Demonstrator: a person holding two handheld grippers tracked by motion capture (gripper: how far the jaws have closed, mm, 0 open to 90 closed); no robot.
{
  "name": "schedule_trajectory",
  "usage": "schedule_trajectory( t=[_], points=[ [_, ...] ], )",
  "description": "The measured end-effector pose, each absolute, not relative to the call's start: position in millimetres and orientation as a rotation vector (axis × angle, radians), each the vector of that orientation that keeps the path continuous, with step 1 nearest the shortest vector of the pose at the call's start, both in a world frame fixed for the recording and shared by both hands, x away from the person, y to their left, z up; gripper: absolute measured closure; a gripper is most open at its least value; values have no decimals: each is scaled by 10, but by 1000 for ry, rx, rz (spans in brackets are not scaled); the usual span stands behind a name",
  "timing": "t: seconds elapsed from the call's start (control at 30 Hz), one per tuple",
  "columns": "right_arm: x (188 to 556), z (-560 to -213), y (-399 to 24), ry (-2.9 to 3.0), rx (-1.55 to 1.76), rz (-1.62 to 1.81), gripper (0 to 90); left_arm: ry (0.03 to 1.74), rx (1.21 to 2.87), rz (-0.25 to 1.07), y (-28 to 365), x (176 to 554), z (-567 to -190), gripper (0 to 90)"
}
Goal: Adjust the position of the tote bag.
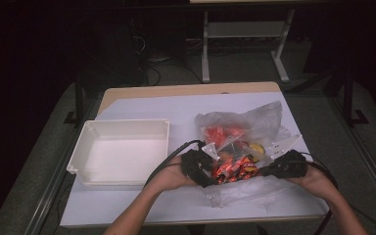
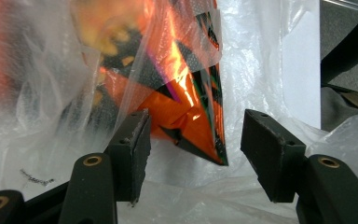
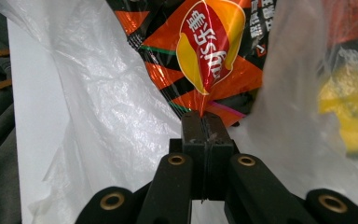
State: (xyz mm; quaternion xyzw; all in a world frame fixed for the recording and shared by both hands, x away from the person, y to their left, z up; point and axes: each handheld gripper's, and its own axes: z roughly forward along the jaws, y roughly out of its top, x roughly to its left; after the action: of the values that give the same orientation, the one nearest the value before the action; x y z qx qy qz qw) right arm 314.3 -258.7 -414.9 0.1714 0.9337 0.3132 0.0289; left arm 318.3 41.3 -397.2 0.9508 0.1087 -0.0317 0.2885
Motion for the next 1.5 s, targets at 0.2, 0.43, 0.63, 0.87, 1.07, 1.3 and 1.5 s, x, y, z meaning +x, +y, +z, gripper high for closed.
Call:
schedule_trajectory(
  t=[0.2, 0.43, 0.63, 0.87, 1.07, 1.3, 1.5],
  points=[
    [3017, -4134, -2611, 2894, 482, 956, 880, 282, 2539, -92, 409, 3157, -3971, 408],
    [2968, -3899, -2643, 2818, 467, 1043, 692, 296, 2524, -81, 421, 3150, -3959, 405],
    [3148, -3770, -2558, 2752, 514, 1021, 674, 309, 2505, -51, 464, 3176, -3934, 427],
    [3230, -3669, -2426, 2693, 467, 1019, 670, 305, 2485, -25, 551, 3147, -3894, 430],
    [3377, -3657, -2388, 2697, 508, 990, 650, 308, 2489, -5, 552, 3177, -3904, 430],
    [3682, -3893, -2158, 2757, 498, 825, 847, 339, 2485, -18, 547, 3231, -3946, 426],
    [3870, -3888, -2175, 2686, 596, 902, 899, 350, 2475, -19, 548, 3266, -3957, 425]
  ],
)
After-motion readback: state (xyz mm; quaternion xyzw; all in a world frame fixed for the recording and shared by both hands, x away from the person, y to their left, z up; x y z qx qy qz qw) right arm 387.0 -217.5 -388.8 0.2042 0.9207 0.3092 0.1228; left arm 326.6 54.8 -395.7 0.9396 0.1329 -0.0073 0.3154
